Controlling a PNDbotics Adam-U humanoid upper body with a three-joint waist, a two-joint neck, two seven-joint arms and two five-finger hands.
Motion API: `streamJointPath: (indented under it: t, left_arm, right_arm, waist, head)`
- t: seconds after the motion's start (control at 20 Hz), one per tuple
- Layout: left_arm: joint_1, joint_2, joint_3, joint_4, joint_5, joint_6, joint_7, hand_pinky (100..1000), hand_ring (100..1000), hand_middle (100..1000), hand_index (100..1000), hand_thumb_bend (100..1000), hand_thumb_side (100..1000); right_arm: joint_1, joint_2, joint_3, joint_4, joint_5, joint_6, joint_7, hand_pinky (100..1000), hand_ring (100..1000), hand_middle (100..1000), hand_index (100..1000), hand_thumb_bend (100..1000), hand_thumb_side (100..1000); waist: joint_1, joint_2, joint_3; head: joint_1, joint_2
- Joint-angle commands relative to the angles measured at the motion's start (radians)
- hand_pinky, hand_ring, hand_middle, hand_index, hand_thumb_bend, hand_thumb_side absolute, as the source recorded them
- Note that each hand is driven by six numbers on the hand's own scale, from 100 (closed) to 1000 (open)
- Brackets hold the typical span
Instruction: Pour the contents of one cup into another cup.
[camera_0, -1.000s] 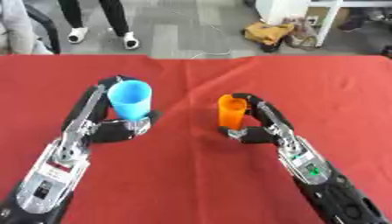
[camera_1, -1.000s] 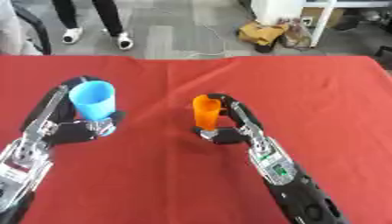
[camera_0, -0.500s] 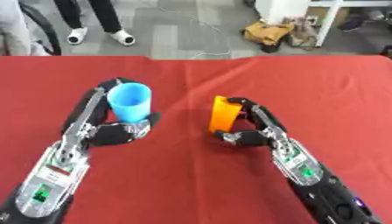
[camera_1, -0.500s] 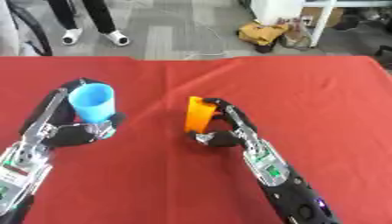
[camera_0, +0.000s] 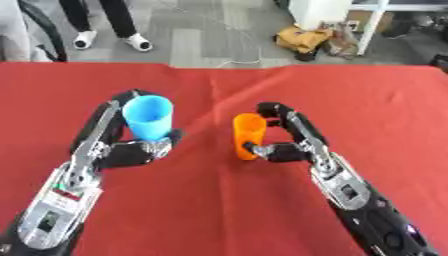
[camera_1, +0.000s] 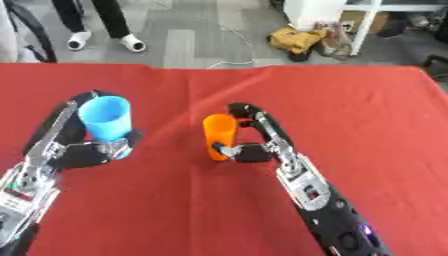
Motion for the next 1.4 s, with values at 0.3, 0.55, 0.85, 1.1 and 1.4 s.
streamJointPath:
  t: [0.3,0.55,0.85,1.1,1.4]
  left_arm:
    - [-0.013,0.003,0.005,-0.013,-0.002,-0.004,-0.002,433,458,492,677,521,100]
    - [-0.011,0.003,0.008,-0.002,-0.006,-0.003,-0.005,436,459,493,678,523,100]
    - [-0.01,0.002,0.009,0.004,-0.007,-0.005,-0.007,437,459,492,678,524,100]
    - [-0.011,0.002,0.009,0.004,-0.008,-0.006,-0.008,437,459,492,678,524,100]
    - [-0.013,0.0,0.009,0.003,-0.007,-0.007,-0.01,439,458,490,677,525,100]
  right_arm:
    - [0.001,-0.022,-0.007,-0.08,0.037,-0.001,-0.023,802,870,864,915,382,100]
    - [0.033,-0.014,-0.043,-0.019,0.021,0.018,-0.059,802,866,842,914,613,100]
    - [0.046,-0.01,-0.051,-0.006,0.013,0.012,-0.067,802,866,838,912,617,100]
    - [0.047,-0.009,-0.051,-0.005,0.013,0.011,-0.065,802,866,838,912,617,100]
    - [0.038,-0.001,-0.033,0.027,0.007,0.01,-0.038,803,860,818,891,619,100]
  waist:
    - [0.001,-0.021,-0.004]
    - [0.003,-0.023,-0.007]
    - [0.003,-0.024,-0.01]
    - [0.003,-0.024,-0.009]
    - [0.005,-0.022,0.0]
  head:
    - [0.003,0.001]
    - [0.005,0.0]
    - [0.007,0.001]
    - [0.007,0.0]
    - [0.004,-0.001]
